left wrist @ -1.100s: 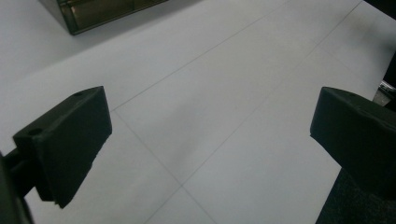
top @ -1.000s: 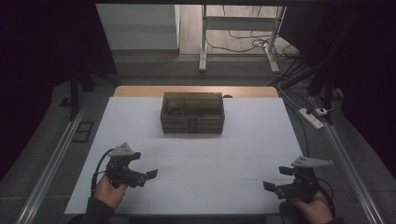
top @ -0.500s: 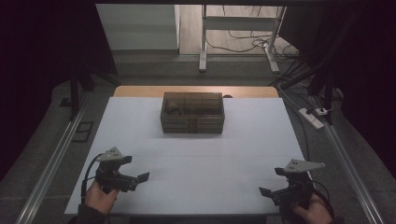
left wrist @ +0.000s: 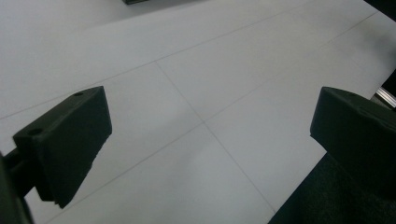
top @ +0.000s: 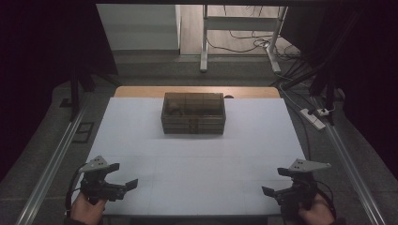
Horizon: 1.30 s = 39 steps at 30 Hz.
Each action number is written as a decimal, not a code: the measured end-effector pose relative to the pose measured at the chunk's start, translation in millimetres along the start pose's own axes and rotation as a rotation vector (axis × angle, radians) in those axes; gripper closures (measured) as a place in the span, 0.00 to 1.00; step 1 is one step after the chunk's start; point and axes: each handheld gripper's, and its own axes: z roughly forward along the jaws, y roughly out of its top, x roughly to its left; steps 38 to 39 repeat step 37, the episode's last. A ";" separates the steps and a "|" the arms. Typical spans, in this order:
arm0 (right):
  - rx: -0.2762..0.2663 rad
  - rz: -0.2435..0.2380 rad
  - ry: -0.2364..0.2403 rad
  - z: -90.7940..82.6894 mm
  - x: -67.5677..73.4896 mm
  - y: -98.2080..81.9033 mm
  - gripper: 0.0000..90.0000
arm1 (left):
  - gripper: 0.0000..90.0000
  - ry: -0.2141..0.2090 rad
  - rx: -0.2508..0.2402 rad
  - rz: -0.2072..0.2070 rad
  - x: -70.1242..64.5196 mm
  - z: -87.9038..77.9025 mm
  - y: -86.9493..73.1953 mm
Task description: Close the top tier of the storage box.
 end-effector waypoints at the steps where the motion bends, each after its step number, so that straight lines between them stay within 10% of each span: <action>1: 0.000 -0.001 0.001 0.0 0.0 0.0 0.02 | 0.00 0.000 0.002 -0.001 -0.3 -1.0 -1.2; 39: -0.013 -0.001 0.018 -1.0 -0.9 -0.3 0.02 | 0.00 -0.006 -0.040 -0.082 8.8 -35.1 -33.1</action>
